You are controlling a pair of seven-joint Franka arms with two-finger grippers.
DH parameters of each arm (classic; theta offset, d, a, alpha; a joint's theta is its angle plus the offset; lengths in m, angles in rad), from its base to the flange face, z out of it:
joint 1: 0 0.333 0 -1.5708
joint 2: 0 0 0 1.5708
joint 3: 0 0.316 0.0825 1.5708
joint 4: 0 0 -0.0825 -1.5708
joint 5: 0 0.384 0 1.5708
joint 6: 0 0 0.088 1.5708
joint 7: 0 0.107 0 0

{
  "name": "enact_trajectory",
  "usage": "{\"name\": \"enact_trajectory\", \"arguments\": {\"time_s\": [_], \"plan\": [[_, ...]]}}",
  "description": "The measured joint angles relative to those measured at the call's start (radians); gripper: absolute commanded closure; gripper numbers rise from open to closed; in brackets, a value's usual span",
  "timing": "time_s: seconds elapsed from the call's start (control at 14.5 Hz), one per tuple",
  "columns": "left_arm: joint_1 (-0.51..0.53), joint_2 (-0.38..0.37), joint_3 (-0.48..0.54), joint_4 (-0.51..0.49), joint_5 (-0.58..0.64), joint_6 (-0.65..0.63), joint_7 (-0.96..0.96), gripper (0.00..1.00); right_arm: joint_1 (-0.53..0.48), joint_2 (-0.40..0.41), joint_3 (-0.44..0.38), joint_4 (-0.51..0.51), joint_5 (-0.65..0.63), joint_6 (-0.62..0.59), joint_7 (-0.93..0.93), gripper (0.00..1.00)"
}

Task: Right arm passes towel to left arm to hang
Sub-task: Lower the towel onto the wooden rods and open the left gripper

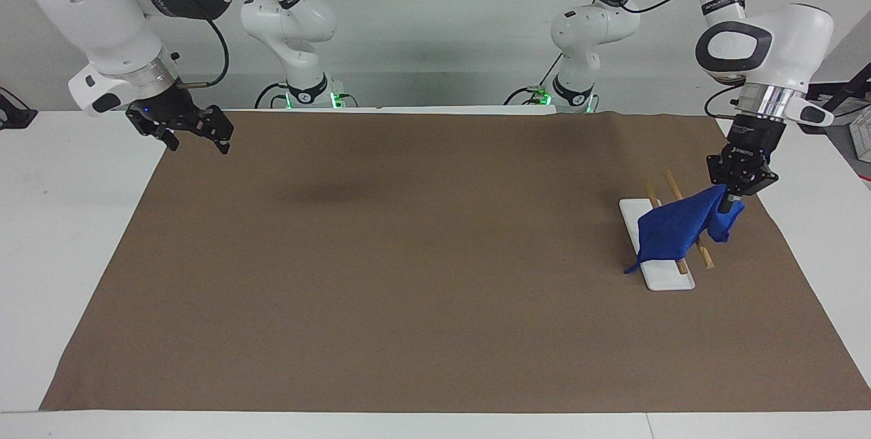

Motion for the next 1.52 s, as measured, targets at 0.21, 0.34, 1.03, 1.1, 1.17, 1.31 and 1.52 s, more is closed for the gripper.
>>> {"name": "enact_trajectory", "arguments": {"time_s": [0.21, 0.34, 1.03, 1.1, 1.17, 1.31, 1.52], "plan": [[0.036, 0.0, 0.001, 0.0, 0.0, 0.0, 0.143, 1.0, -0.015, 0.0, -0.001, 0.0, 0.0, 0.0, 0.0, 0.01], [0.059, 0.0, 0.001, -0.001, 0.0, 0.0, 0.192, 1.0, -0.015, 0.0, -0.001, 0.0, 0.0, 0.0, 0.0, 0.01], [0.105, -0.01, 0.001, -0.134, 0.0, 0.009, 0.327, 0.98, -0.013, -0.003, 0.003, 0.0, 0.0, -0.004, 0.0, 0.01], [0.112, -0.016, 0.002, -0.147, 0.0, 0.015, 0.338, 0.98, -0.013, -0.003, 0.003, 0.0, 0.0, -0.004, 0.0, 0.01], [0.118, -0.021, 0.002, -0.159, 0.0, 0.02, 0.353, 0.98, -0.013, -0.003, 0.003, 0.0, 0.0, -0.004, 0.0, 0.01], [0.13, -0.025, 0.001, -0.174, 0.0, 0.035, 0.399, 0.93, -0.013, -0.003, 0.003, 0.0, 0.0, -0.004, 0.0, 0.01], [0.154, -0.025, 0.002, -0.179, 0.0, 0.038, 0.441, 0.01, -0.013, -0.003, 0.003, 0.0, 0.0, -0.004, 0.0, 0.01]]}}
